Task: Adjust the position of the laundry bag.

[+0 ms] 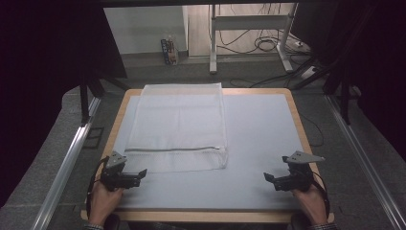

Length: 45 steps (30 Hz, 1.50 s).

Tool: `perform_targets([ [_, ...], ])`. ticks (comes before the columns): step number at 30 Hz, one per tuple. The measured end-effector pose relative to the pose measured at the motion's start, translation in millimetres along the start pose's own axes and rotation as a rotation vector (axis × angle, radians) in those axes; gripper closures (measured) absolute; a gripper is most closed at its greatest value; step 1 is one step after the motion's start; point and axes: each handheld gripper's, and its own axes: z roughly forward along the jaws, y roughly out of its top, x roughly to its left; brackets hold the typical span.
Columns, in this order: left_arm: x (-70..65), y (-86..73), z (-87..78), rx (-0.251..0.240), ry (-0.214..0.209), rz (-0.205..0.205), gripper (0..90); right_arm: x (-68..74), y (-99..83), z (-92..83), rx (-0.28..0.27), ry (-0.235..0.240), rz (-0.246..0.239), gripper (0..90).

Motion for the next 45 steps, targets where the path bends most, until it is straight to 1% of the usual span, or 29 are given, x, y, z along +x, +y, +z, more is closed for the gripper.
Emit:
perform_targets([
  [2, 0.9, 0.2, 0.2, -0.004, -0.018, -0.007, 3.0, 0.6, 0.4, 1.3, 0.015, -0.001, -0.004, 0.0],
  [3, 0.7, 0.4, 0.3, -0.009, -0.018, 0.0, 3.1, 1.0, 0.3, 2.5, 0.02, 0.001, -0.004, 0.0],
  [4, 0.3, 1.0, 0.6, -0.007, -0.006, 0.011, 3.1, 1.5, 0.5, 3.3, 0.033, 0.003, -0.007, 0.0],
  [5, 0.2, 1.4, 1.1, -0.003, 0.002, 0.022, 3.3, 2.6, 0.8, 4.1, 0.045, -0.005, -0.012, 0.0],
  [8, 0.7, 1.3, 3.2, 0.015, 0.002, 0.021, 3.6, 4.6, 1.1, 5.6, 0.066, -0.022, -0.017, 0.2],
  [9, 0.9, 1.3, 3.7, 0.021, -0.003, 0.02, 3.7, 4.9, 1.1, 6.0, 0.068, -0.026, -0.017, 0.3],
  [12, 0.5, 1.3, 4.8, 0.033, -0.01, 0.018, 4.5, 4.5, 1.2, 7.3, 0.066, -0.013, 0.004, 0.3],
  [15, -0.9, 1.4, 6.4, 0.046, -0.001, 0.029, 4.9, 4.2, 1.5, 7.6, 0.063, -0.011, 0.011, 0.8],
  [17, -1.1, 1.5, 6.8, 0.051, -0.001, 0.03, 5.0, 4.7, 1.6, 7.9, 0.067, -0.004, 0.006, 1.3],
  [20, -0.8, 1.6, 6.7, 0.051, 0.001, 0.026, 5.4, 6.1, 1.9, 8.6, 0.089, -0.005, -0.01, 2.9],
  [25, -1.4, 1.7, 7.3, 0.063, 0.007, 0.034, 6.2, 8.4, 2.8, 8.4, 0.101, -0.021, -0.033, 5.6],
  [28, -1.9, 2.2, 7.4, 0.066, 0.009, 0.038, 6.4, 9.6, 3.4, 9.0, 0.1, -0.032, -0.043, 6.1],
  [32, -1.8, 3.2, 6.3, 0.064, 0.022, 0.044, 6.5, 10.9, 4.2, 10.8, 0.108, -0.044, -0.052, 5.9],
  [35, -0.9, 4.4, 4.9, 0.059, 0.023, 0.033, 6.8, 12.1, 5.7, 12.3, 0.101, -0.034, -0.047, 5.7],
  [38, -0.3, 4.8, 5.1, 0.057, 0.021, 0.026, 6.8, 13.1, 7.9, 13.0, 0.086, -0.033, -0.053, 5.7],
  [42, -0.9, 5.5, 6.3, 0.069, 0.032, 0.038, 6.5, 14.0, 11.3, 14.2, 0.073, -0.026, -0.054, 5.5],
  [45, -2.2, 7.1, 6.7, 0.078, 0.056, 0.055, 6.0, 15.3, 13.3, 16.3, 0.074, -0.03, -0.062, 5.6],
])
